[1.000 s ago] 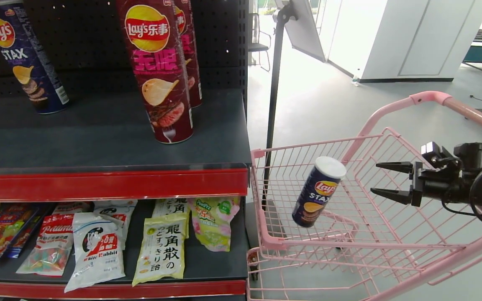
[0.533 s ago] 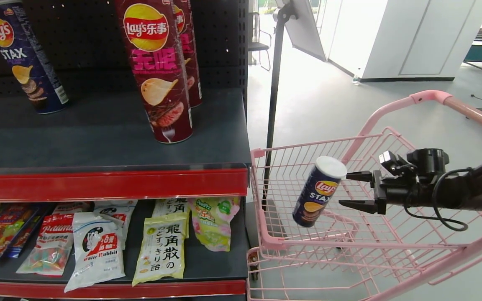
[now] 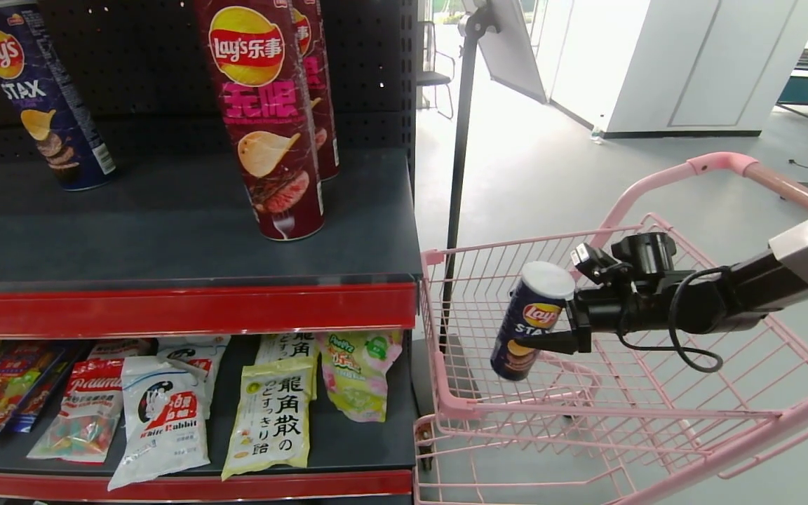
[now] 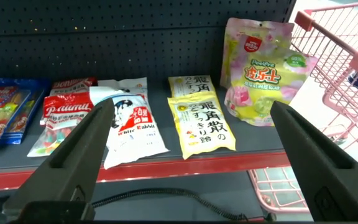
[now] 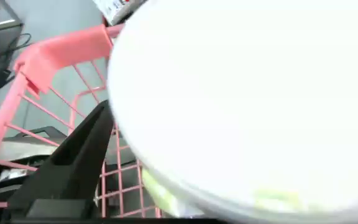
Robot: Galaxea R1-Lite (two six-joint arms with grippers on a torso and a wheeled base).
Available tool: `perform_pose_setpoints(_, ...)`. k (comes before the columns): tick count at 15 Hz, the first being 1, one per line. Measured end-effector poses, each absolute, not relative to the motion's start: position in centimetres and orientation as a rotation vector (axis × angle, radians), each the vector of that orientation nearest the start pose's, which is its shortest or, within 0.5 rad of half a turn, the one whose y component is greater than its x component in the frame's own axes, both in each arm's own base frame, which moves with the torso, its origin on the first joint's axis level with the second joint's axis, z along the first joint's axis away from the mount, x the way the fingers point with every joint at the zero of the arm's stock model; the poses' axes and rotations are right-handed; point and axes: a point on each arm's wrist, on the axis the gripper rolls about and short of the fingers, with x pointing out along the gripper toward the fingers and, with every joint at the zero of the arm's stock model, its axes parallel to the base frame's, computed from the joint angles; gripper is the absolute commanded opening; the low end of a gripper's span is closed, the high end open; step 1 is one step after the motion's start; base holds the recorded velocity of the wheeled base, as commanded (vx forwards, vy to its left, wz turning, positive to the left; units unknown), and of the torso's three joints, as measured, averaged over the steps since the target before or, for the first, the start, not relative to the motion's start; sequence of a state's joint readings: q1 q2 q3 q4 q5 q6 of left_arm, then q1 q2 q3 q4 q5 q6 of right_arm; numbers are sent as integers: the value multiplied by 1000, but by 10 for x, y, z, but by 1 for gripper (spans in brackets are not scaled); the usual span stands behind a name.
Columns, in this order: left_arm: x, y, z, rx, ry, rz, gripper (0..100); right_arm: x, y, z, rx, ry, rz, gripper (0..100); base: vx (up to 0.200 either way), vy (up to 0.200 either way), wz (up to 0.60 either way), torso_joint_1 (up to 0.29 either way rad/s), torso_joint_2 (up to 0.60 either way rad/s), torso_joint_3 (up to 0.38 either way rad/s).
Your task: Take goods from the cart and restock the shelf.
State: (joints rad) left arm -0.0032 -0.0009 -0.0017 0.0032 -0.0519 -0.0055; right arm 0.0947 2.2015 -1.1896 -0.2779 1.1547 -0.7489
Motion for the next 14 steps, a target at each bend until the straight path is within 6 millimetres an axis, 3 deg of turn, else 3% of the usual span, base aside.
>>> perform_pose_setpoints(3, -23, -1, 76, -6, 1, -56, 100, 389, 84, 74, -239, 196, 1417, 0, 0, 0, 0, 0, 0, 0)
perform_pose_setpoints(7, -23, -1, 76, -6, 0, -56, 100, 379, 86, 98, -248, 182, 1423, 0, 0, 0, 0, 0, 0, 0)
perform_pose_setpoints(10, -23, -1, 76, -6, 1, -56, 100, 361, 68, 150, -283, 97, 1364, 0, 0, 0, 0, 0, 0, 0)
perform_pose_setpoints(12, -23, -1, 76, -6, 0, -56, 100, 333, 55, 196, -302, 17, 1328, 0, 0, 0, 0, 0, 0, 0)
perform_pose_setpoints(14, -23, -1, 76, -6, 1, -56, 100, 293, 46, 225, -306, -27, 1307, 0, 0, 0, 0, 0, 0, 0)
